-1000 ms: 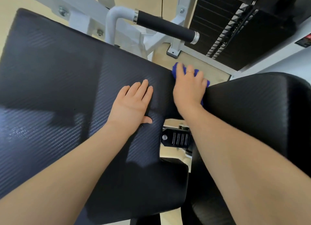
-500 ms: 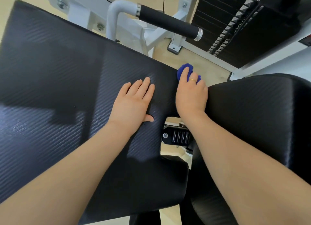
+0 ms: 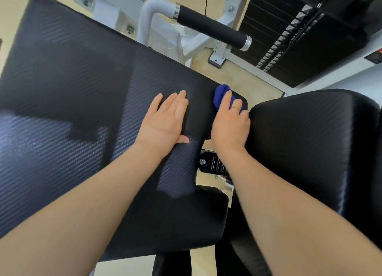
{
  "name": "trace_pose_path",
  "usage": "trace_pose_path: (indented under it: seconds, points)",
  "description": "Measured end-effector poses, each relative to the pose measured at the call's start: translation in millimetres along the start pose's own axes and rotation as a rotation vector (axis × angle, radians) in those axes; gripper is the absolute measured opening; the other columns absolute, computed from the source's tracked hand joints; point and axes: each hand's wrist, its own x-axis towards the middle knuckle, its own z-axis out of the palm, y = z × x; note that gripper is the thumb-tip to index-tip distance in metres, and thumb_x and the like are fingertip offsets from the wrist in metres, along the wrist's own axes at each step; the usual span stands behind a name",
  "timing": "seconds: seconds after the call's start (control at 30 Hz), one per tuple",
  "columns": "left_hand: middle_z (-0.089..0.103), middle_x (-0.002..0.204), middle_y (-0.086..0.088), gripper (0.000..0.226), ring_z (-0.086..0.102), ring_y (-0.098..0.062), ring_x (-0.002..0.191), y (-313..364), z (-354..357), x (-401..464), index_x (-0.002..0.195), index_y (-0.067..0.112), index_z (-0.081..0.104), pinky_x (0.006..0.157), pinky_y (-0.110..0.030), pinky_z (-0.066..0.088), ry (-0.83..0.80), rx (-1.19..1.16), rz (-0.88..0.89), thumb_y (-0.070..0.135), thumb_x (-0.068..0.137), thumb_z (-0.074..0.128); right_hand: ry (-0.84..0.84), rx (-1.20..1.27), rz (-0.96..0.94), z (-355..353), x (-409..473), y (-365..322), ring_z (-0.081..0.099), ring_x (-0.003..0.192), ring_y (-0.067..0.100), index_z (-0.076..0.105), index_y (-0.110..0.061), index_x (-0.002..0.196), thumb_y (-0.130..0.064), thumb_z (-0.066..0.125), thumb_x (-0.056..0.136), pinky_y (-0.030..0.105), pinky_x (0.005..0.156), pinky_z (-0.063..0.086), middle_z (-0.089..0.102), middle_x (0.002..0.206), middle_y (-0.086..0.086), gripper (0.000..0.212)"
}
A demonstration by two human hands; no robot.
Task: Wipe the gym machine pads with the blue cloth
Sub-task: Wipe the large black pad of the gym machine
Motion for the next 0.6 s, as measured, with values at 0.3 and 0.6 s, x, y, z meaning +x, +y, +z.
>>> trace_pose_path:
  seconds: [0.3, 0.6]
  points:
    - [0.05, 0.136, -0.022, 0.1, 0.05, -0.037, 0.124, -7.7, 3.7, -18.5, 0.131, -0.003, 0.045, 0.1, -0.048, 0.04, 0.226, 0.109, 0.02, 0.045, 0.052, 0.083, 0.193, -0.086, -0.492, 4.7, -24.5, -6.8, 0.057, 0.064, 0.029, 0.039, -0.018, 0.142, -0.013, 0.048, 0.082, 0.034, 0.056, 0.046, 0.06, 0.108, 0.017, 0.061]
    - [0.061, 0.116, -0.014, 0.085, 0.06, -0.031, 0.098, -16.9, -7.4, -28.1, 0.113, 0.001, 0.059, 0.08, -0.035, 0.047, 0.001, 0.184, 0.002, 0.057, 0.053, 0.078, -0.058, -0.035, -0.225, -4.4, -29.5, -18.5, 0.055, 0.091, 0.034, -0.004, -0.019, 0.15, -0.013, 0.037, 0.095, 0.039, 0.071, 0.046, 0.031, 0.137, 0.022, 0.069]
